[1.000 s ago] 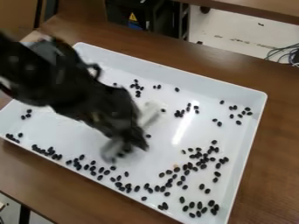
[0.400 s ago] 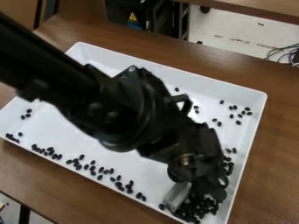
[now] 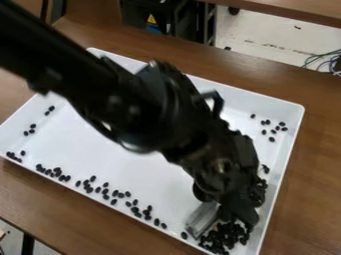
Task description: Sweep into pile
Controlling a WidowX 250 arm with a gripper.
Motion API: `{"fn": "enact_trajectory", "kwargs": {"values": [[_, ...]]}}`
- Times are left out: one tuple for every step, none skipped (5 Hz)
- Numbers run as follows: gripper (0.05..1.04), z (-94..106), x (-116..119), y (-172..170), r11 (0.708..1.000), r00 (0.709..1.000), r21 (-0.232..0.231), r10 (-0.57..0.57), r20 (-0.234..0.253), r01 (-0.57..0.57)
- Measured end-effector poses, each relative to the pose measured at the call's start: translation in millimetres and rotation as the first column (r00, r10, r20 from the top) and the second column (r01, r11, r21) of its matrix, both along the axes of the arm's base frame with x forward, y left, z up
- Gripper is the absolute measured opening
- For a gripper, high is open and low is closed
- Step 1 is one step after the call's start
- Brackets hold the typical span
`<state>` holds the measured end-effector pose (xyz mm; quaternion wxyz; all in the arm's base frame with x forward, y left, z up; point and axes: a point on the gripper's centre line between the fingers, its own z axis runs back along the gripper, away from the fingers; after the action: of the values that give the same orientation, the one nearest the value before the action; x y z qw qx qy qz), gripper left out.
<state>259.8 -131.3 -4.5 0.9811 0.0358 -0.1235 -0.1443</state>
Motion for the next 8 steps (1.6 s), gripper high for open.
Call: {"fn": "enact_trajectory", "kwargs": {"values": [[0.355, 9.7, 26.1, 49.1, 0.985, 0.985, 0.036, 0.168, -0.027, -0.167], [0.355, 18.4, 51.0, 107.0, 0.95, 0.952, 0.084, 0.303, -0.028, -0.3], [0.355, 20.9, 60.1, 152.8, 0.921, 0.929, 0.135, 0.37, -0.017, -0.365], [0.355, 20.0, 63.8, 201.9, 0.894, 0.911, 0.194, 0.412, -0.005, -0.403], [0.355, 14.3, 77.4, 246.3, 0.895, 0.92, 0.229, 0.393, 0.004, -0.383], [0.355, 6.7, 88.1, 285.2, 0.895, 0.913, 0.194, 0.409, 0.005, -0.402], [0.355, -1.9, 96.2, 288.0, 0.911, 0.921, 0.152, 0.389, -0.008, -0.384], [0.355, -10.7, 97.7, 265.3, 0.94, 0.948, 0.134, 0.319, -0.011, -0.314]]}}
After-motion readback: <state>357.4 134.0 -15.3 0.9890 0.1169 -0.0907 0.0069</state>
